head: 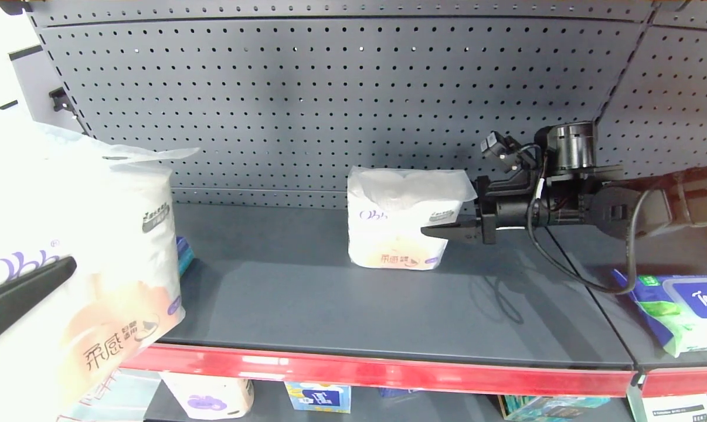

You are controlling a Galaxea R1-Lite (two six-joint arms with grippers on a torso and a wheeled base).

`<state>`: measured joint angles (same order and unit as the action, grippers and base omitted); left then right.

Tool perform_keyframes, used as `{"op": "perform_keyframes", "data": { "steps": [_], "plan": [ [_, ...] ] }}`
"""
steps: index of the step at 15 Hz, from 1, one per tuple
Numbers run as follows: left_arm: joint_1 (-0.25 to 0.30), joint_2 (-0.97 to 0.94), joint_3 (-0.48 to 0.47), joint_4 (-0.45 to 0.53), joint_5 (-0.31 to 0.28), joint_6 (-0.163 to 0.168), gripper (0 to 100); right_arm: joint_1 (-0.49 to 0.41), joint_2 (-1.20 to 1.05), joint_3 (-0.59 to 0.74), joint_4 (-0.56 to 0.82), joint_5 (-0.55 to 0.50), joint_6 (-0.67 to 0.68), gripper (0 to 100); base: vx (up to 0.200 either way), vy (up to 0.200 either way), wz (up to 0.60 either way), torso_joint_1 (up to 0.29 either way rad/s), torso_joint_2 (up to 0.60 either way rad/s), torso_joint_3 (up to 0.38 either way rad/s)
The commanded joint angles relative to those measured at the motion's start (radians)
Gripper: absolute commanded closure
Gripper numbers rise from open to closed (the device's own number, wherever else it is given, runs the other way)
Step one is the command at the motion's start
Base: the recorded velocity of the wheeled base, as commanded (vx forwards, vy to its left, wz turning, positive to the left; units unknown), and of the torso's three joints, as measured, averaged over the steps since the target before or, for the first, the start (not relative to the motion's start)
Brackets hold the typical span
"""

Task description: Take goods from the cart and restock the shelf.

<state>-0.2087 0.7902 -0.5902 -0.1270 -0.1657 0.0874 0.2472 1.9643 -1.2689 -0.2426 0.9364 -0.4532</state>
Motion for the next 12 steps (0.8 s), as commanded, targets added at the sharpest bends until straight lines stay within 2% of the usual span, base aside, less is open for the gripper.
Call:
{"op": "perform_keyframes", "data": {
  "steps": [1,7,8,12],
  "plan": [
    [0.000,-0.002,0.003,0.001,0.000,0.000,100,0.017,0.027,-0.024,0.003,-0.001,0.007,0,0.000,0.000,0.00,0.000,0.00,0.000],
    [0.000,-0.002,0.004,0.001,0.002,0.000,100,0.044,0.038,-0.033,-0.006,-0.011,0.076,0,0.000,0.000,0.00,0.000,0.00,0.000],
    [0.000,-0.002,0.006,0.001,0.002,0.000,100,0.044,0.042,-0.047,-0.004,-0.011,0.076,100,0.000,0.000,0.00,0.000,0.00,0.000],
    [0.000,0.000,0.009,0.001,0.002,0.000,100,0.043,0.053,-0.043,-0.004,-0.011,0.068,100,0.000,0.000,0.00,0.000,0.00,0.000]
  ]
}}
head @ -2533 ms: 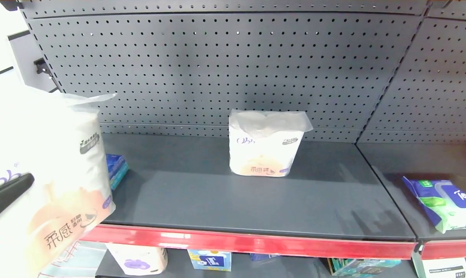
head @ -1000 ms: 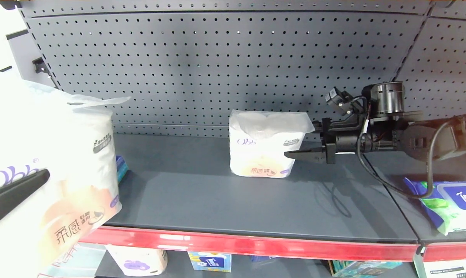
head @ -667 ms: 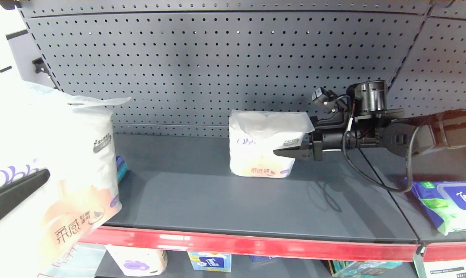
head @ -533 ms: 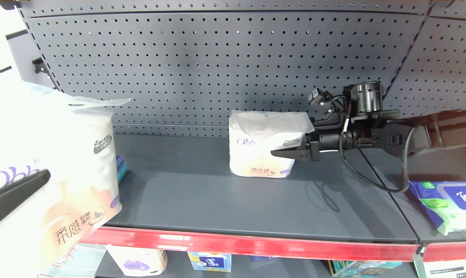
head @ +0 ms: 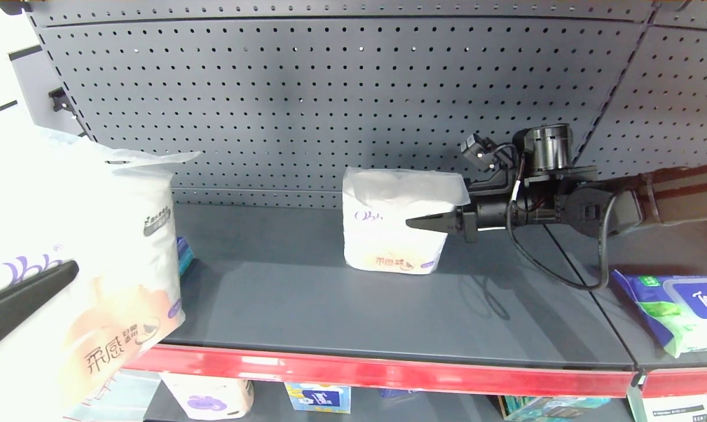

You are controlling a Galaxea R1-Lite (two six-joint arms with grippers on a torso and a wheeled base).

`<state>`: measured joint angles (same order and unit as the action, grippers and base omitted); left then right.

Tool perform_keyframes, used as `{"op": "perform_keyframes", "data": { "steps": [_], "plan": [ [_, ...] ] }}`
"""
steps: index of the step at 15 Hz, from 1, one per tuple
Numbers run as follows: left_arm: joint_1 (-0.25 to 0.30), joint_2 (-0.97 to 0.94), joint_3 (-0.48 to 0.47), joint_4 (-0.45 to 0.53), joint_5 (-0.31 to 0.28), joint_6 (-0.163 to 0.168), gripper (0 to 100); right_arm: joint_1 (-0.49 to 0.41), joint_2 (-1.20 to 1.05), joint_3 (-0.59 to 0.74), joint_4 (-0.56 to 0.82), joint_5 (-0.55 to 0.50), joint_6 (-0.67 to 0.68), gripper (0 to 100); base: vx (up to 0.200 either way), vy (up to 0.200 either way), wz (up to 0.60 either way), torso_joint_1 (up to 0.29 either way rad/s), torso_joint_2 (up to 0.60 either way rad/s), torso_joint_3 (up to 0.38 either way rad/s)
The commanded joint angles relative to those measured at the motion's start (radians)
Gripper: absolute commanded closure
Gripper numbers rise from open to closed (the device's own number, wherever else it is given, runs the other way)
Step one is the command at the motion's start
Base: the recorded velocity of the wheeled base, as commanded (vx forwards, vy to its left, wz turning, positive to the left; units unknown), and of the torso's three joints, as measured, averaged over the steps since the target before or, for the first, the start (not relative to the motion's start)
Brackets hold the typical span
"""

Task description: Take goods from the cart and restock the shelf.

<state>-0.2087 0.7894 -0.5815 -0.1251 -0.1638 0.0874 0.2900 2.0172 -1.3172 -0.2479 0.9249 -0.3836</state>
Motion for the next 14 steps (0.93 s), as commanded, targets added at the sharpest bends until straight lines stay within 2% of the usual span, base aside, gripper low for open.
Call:
{"op": "perform_keyframes", "data": {
  "steps": [1,5,8,14],
  "plan": [
    [0.000,0.001,0.000,-0.001,0.000,0.000,100,0.000,-0.006,0.018,0.001,0.002,-0.006,100,0.000,0.000,0.00,0.000,0.00,0.000],
    [0.000,0.004,-0.006,-0.001,-0.005,-0.002,100,0.005,-0.092,0.128,0.001,0.002,-0.021,100,0.000,0.000,0.00,0.000,0.00,0.000],
    [0.000,0.004,-0.008,-0.002,-0.008,-0.005,100,0.034,-0.193,0.286,0.001,-0.001,-0.054,100,0.000,0.000,0.00,0.000,0.00,0.000],
    [-0.001,0.004,0.002,-0.002,-0.010,-0.008,100,0.100,-0.316,0.441,0.002,-0.058,-0.052,100,0.000,0.000,0.00,0.000,0.00,0.000]
  ]
}}
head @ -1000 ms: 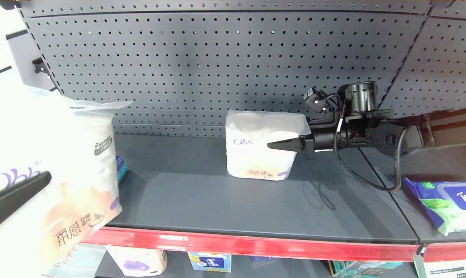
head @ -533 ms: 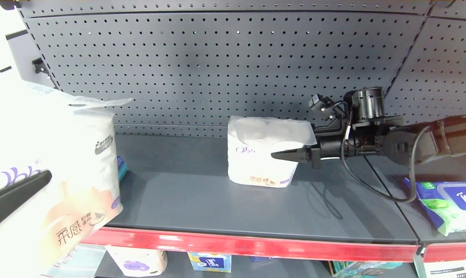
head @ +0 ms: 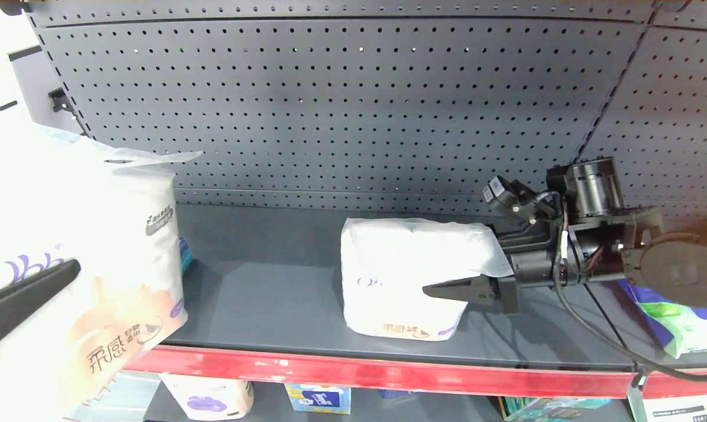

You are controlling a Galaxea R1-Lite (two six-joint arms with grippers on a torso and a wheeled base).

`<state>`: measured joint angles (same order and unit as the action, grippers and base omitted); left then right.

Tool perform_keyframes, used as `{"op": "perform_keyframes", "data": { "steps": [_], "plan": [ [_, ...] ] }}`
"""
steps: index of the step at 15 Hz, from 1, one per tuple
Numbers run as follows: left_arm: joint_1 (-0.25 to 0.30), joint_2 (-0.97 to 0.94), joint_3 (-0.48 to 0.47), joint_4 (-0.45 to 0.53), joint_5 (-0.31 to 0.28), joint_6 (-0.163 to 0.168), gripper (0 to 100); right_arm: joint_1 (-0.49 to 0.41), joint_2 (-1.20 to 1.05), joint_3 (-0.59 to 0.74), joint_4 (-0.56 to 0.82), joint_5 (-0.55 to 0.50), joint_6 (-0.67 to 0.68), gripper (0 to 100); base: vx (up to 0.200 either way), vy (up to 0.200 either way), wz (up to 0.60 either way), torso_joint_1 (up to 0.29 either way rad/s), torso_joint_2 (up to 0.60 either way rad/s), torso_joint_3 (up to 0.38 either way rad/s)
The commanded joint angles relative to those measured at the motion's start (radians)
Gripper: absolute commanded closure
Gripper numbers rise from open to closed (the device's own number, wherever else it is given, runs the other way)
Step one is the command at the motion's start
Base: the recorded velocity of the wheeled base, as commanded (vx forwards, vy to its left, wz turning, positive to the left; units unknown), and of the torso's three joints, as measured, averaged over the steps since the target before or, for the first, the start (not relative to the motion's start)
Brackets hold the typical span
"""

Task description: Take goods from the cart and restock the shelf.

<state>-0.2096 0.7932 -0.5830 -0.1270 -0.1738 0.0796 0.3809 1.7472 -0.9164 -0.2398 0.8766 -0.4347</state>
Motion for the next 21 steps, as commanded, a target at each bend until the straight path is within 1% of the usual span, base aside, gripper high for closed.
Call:
{"op": "perform_keyframes", "data": {
  "steps": [1,6,8,12,13,16,17,19,21],
  "plan": [
    [-0.001,-0.002,0.003,0.000,0.000,0.000,100,0.010,-0.054,0.062,-0.007,-0.025,-0.003,100,0.000,0.000,0.00,0.000,0.00,0.000],
    [-0.001,0.000,0.003,0.000,0.000,-0.001,100,0.033,-0.071,0.100,-0.007,-0.030,-0.004,100,0.000,0.000,0.00,0.000,0.00,0.000],
    [-0.001,-0.003,0.002,0.000,0.000,-0.001,100,0.052,-0.075,0.110,-0.007,-0.047,-0.003,100,0.000,0.000,0.00,0.000,0.00,0.000],
    [0.001,-0.008,0.003,0.001,0.000,0.000,100,0.052,-0.075,0.113,-0.007,-0.048,-0.006,100,0.000,0.000,0.00,0.000,0.00,0.000],
    [-0.001,-0.009,0.003,0.000,0.000,0.000,100,0.052,-0.075,0.111,-0.007,-0.048,-0.006,0,0.000,0.000,0.00,0.000,0.00,0.000],
    [-0.001,-0.009,0.003,0.000,0.000,0.000,100,0.052,-0.087,0.116,-0.007,-0.057,-0.004,0,0.000,0.000,0.00,0.000,0.00,0.000],
    [-0.001,-0.009,0.003,0.000,-0.001,0.003,100,0.050,-0.101,0.123,-0.007,-0.080,-0.001,0,0.000,0.000,0.00,0.000,0.00,0.000],
    [-0.001,-0.008,0.003,0.000,-0.009,0.006,100,0.039,-0.140,0.146,-0.007,-0.090,0.004,0,0.000,0.000,0.00,0.000,0.00,0.000],
    [-0.001,-0.006,0.003,0.000,-0.012,0.006,100,-0.005,-0.201,0.197,-0.007,-0.125,0.002,0,0.000,0.000,0.00,0.000,0.00,0.000]
  ]
}}
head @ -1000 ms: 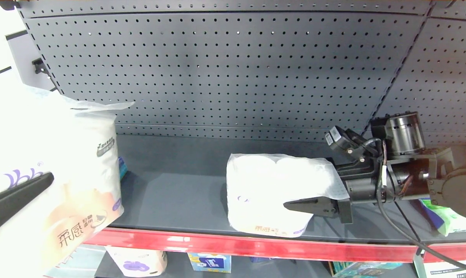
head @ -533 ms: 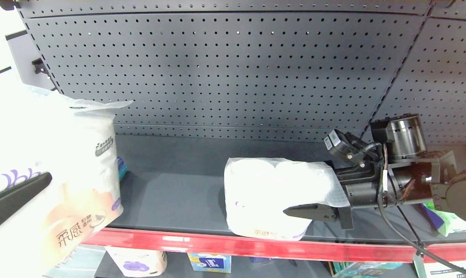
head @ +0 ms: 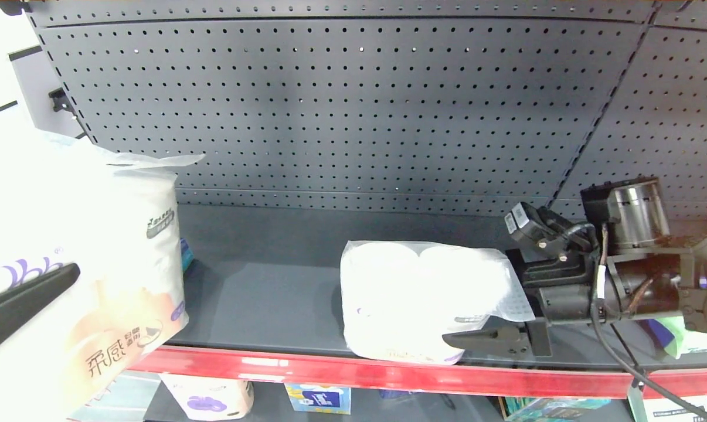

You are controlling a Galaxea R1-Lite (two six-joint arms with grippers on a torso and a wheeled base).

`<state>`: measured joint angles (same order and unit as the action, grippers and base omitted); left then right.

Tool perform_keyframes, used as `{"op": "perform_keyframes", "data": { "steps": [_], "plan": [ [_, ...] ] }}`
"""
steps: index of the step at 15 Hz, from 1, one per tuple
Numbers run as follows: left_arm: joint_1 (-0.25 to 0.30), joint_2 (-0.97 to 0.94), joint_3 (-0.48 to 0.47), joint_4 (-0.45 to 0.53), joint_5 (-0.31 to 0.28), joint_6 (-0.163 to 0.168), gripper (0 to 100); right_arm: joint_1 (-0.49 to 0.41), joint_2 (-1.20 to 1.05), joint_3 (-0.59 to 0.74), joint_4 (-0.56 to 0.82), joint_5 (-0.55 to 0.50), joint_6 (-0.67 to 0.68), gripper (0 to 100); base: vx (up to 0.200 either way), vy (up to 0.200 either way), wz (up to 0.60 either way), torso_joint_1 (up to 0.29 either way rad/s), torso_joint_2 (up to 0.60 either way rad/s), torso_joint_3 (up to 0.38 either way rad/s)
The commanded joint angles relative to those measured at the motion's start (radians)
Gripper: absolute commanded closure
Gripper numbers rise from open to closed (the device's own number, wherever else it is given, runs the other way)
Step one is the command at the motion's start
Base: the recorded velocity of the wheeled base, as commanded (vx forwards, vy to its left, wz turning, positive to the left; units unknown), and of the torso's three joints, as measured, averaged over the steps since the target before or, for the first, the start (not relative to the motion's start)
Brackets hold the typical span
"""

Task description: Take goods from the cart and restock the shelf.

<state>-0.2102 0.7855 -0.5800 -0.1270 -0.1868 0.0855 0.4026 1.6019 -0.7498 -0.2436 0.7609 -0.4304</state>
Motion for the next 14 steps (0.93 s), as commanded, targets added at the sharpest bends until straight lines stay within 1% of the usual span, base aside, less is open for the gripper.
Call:
{"op": "perform_keyframes", "data": {
  "steps": [1,4,8,10,11,12,13,14],
  "plan": [
    [0.000,0.003,0.000,0.001,0.000,0.000,100,-0.054,-0.092,0.063,-0.003,-0.015,-0.004,0,0.000,0.000,0.00,0.000,0.00,0.000],
    [0.000,0.000,0.003,0.000,-0.026,0.000,100,-0.139,-0.206,0.167,-0.003,-0.017,-0.004,0,0.000,0.000,0.00,0.000,0.00,0.000],
    [0.000,0.014,0.006,0.003,-0.086,0.000,100,-0.295,-0.444,0.317,0.003,-0.015,0.002,0,0.000,0.000,0.00,0.000,0.00,0.000],
    [0.000,0.034,0.000,0.000,-0.115,0.000,100,-0.398,-0.570,0.371,0.006,-0.028,0.006,0,0.000,0.000,0.00,0.000,0.00,0.000],
    [0.000,0.060,-0.004,-0.002,-0.145,0.000,100,-0.524,-0.688,0.412,0.007,-0.063,0.012,0,0.000,0.000,0.00,0.000,0.00,0.000],
    [0.000,0.078,-0.008,-0.002,-0.164,0.000,100,-0.602,-0.766,0.434,0.007,-0.087,0.056,0,0.000,0.000,0.00,0.000,0.00,0.000],
    [0.000,0.104,-0.011,-0.005,-0.186,0.002,100,-0.671,-0.869,0.454,0.009,-0.115,0.147,0,0.000,0.000,0.00,0.000,0.00,0.000],
    [-0.003,0.126,-0.012,-0.013,-0.207,0.002,100,-0.708,-0.942,0.472,0.009,-0.141,0.217,0,0.000,0.000,0.00,0.000,0.00,0.000]
  ]
}}
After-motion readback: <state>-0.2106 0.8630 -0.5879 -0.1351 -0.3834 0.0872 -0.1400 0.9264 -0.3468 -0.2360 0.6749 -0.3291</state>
